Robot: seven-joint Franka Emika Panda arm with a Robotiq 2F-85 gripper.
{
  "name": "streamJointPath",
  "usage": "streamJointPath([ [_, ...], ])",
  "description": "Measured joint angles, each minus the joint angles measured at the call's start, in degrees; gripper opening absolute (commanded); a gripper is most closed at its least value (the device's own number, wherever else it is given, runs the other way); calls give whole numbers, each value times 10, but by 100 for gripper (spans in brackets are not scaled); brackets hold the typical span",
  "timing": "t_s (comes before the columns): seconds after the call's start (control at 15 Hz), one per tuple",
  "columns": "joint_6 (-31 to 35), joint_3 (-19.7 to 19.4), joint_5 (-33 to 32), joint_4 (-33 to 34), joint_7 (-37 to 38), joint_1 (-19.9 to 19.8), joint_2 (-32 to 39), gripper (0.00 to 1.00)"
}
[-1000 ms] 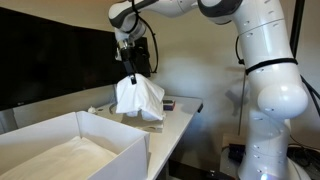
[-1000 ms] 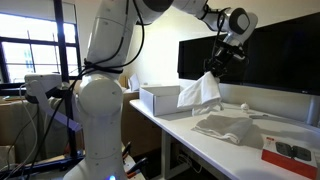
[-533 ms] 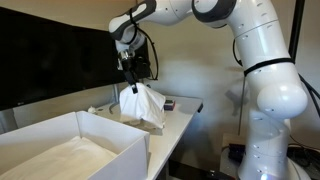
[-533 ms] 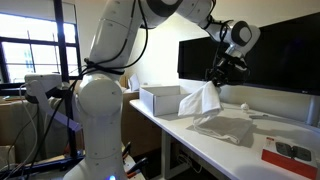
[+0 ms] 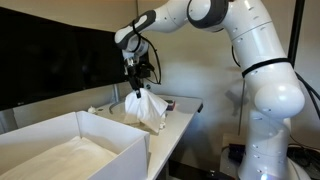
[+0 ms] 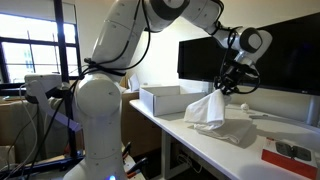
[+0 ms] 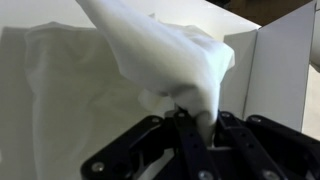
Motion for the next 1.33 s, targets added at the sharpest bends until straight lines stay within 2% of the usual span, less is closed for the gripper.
streamJointPath([
  [0.67, 24, -16, -30, -4, 0, -36, 18, 7],
  [0.73, 28, -16, -36, -7, 0, -36, 23, 32],
  [0.8, 29, -15, -43, -9, 0, -35, 29, 46],
  [1.33, 30, -2, -96, -12, 24, -27, 61, 96],
])
